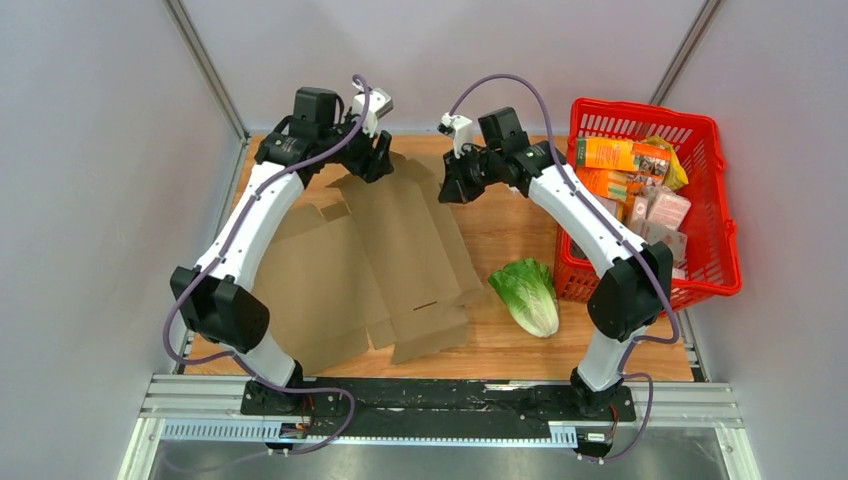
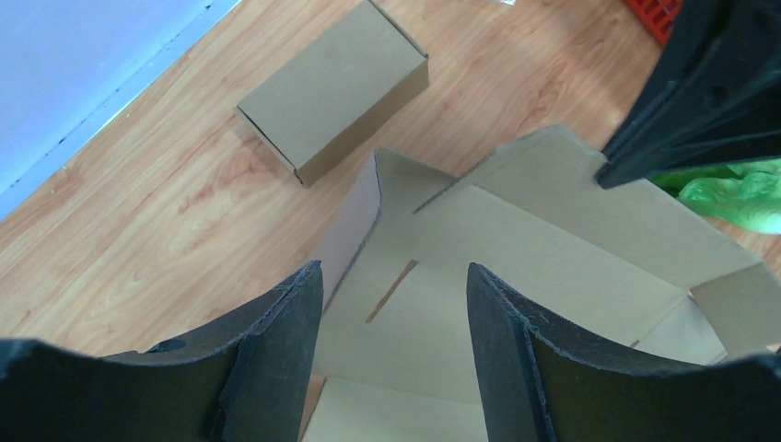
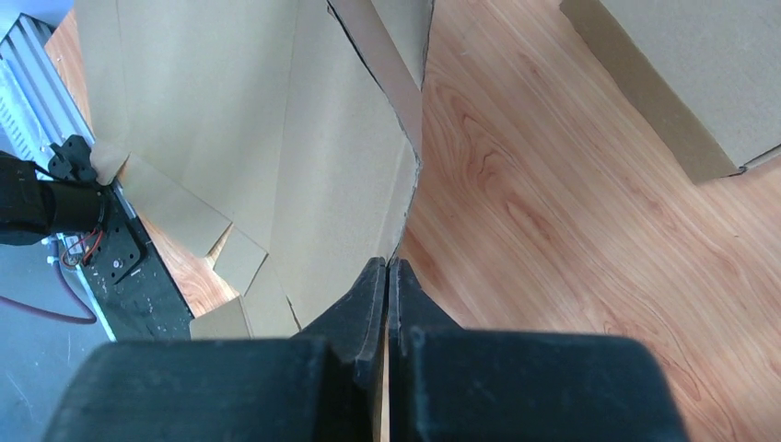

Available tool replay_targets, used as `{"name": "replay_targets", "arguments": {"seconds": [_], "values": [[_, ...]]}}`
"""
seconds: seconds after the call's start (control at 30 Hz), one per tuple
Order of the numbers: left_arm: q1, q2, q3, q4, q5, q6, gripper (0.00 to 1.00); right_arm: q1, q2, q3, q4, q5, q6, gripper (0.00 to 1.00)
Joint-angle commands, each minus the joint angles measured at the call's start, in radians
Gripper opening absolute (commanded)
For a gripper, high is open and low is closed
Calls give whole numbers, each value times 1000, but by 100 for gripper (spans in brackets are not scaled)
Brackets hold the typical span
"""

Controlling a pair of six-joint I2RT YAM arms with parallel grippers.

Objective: Fold the paper box

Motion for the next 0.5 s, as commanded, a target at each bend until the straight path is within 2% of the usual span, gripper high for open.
{"name": "replay_targets", "arguments": {"seconds": [0.0, 0.1, 0.2, 0.3, 0.33, 0.37, 0.43, 0.47], "values": [[-8, 45, 25, 51, -54, 11, 66, -18, -39, 53, 0, -61, -52, 0], [-14, 86, 69, -1, -74, 37, 65, -29, -48, 50, 13, -70, -50, 0], [-16, 103, 73, 23, -157, 39, 59, -36, -57, 38, 28, -83, -49, 0], [-17, 103, 68, 72, -203, 25, 37, -38, -58, 22, 46, -83, -40, 0], [-22, 100, 70, 81, -223, 16, 25, -38, -59, 15, 69, -71, -23, 0], [-25, 88, 70, 88, -237, 4, 16, -38, -65, -5, 86, -58, -6, 0], [-39, 65, 63, 95, -252, 4, 6, -38, -74, -30, 149, -23, 41, 0], [-42, 34, 56, 101, -252, -1, 5, -36, -82, -48, 166, -15, 66, 0]]}}
